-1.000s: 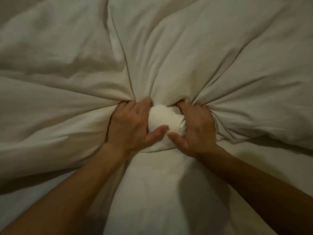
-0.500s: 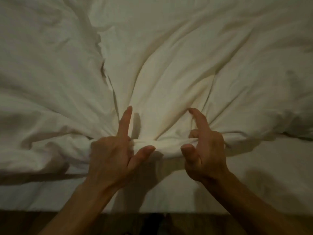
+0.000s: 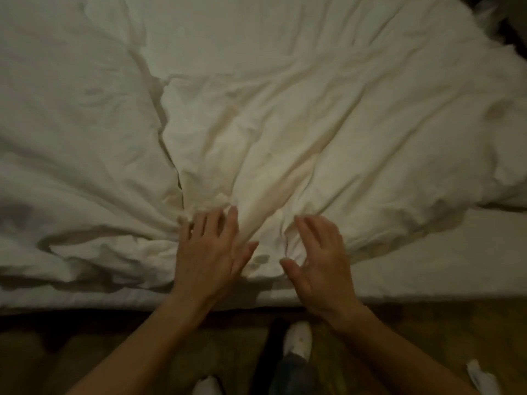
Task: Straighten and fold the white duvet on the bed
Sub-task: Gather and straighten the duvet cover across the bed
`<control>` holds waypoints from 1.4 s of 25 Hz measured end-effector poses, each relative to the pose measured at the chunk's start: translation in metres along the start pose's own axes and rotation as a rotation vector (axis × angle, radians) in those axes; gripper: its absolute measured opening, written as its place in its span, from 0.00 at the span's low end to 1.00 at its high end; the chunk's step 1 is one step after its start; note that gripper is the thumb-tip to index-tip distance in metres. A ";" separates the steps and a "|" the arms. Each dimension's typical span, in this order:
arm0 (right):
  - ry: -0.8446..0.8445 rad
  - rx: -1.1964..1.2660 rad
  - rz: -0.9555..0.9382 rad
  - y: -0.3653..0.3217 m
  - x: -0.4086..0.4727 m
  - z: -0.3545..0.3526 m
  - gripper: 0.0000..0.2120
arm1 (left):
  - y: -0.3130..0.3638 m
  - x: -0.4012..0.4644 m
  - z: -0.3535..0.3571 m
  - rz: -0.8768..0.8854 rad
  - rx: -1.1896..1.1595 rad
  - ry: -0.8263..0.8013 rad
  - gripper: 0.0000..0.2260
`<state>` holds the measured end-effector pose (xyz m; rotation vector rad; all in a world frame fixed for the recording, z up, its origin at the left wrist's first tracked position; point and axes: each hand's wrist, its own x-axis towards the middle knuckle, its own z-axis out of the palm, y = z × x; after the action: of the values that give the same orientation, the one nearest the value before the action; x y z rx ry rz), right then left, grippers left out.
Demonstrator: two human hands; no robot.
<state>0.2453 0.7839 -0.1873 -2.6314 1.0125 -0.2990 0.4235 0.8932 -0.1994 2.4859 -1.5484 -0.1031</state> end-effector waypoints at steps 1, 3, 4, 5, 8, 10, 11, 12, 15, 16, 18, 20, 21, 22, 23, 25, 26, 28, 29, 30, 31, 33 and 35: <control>0.059 -0.063 -0.048 0.020 0.003 -0.005 0.39 | 0.019 0.005 0.005 0.011 -0.026 0.018 0.34; 0.116 -0.155 -0.076 0.059 0.010 -0.023 0.41 | 0.057 0.014 0.011 0.045 -0.130 0.038 0.33; 0.128 -0.177 -0.072 0.079 0.016 -0.029 0.42 | 0.072 0.021 0.014 0.054 -0.156 0.034 0.33; 0.127 -0.190 -0.071 0.098 0.022 -0.032 0.43 | 0.085 0.031 0.018 0.051 -0.165 0.026 0.33; 0.097 -0.180 -0.115 0.151 0.028 -0.031 0.46 | 0.128 0.052 0.033 0.024 -0.173 0.073 0.34; 0.123 -0.161 -0.157 0.182 0.026 -0.034 0.46 | 0.167 0.045 0.046 0.044 -0.214 0.141 0.34; 0.128 -0.154 -0.173 0.197 0.023 -0.037 0.47 | 0.185 0.040 0.056 0.046 -0.226 0.145 0.35; 0.123 -0.149 -0.196 0.209 0.022 -0.039 0.47 | 0.196 0.041 0.066 0.033 -0.224 0.137 0.36; 0.061 -0.141 -0.249 0.241 0.037 -0.030 0.48 | 0.196 0.076 0.100 -0.028 -0.113 0.138 0.35; 0.040 -0.119 -0.262 0.246 0.048 -0.026 0.47 | 0.191 0.090 0.109 -0.040 -0.066 0.159 0.33; 0.009 -0.037 -0.308 0.256 0.069 -0.019 0.42 | 0.185 0.108 0.116 -0.021 -0.032 0.207 0.27; -0.019 0.025 -0.350 0.258 0.085 -0.019 0.39 | 0.183 0.111 0.118 0.019 -0.035 0.264 0.26; -0.045 0.043 -0.347 0.258 0.087 -0.021 0.39 | 0.183 0.111 0.117 0.027 -0.050 0.259 0.27; -0.075 0.054 -0.326 0.257 0.085 -0.024 0.40 | 0.183 0.109 0.112 0.023 -0.074 0.246 0.28; -0.093 0.056 -0.304 0.256 0.080 -0.031 0.41 | 0.186 0.105 0.105 0.014 -0.103 0.234 0.30; -0.094 0.047 -0.271 0.245 0.059 -0.054 0.45 | 0.192 0.087 0.088 0.023 -0.154 0.228 0.33; -0.079 0.063 -0.260 0.238 0.046 -0.069 0.45 | 0.194 0.073 0.075 0.056 -0.173 0.235 0.35; -0.017 0.106 -0.266 0.223 0.016 -0.093 0.44 | 0.196 0.042 0.054 0.171 -0.216 0.283 0.35; 0.007 0.102 -0.264 0.217 0.005 -0.098 0.43 | 0.194 0.033 0.050 0.207 -0.228 0.297 0.34; -0.006 0.064 -0.231 0.211 0.001 -0.096 0.44 | 0.190 0.031 0.050 0.205 -0.207 0.279 0.34; -0.062 0.013 -0.166 0.204 0.002 -0.088 0.45 | 0.186 0.034 0.053 0.159 -0.151 0.224 0.35; -0.151 -0.096 -0.060 0.200 0.005 -0.060 0.48 | 0.184 0.050 0.065 0.040 -0.049 0.090 0.35; -0.105 -0.072 -0.054 0.208 0.004 -0.043 0.43 | 0.189 0.062 0.072 -0.032 -0.031 0.055 0.35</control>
<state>0.1076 0.6257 -0.2207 -2.7109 0.9370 -0.1372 0.2725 0.7470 -0.2255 2.4693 -1.4744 -0.0625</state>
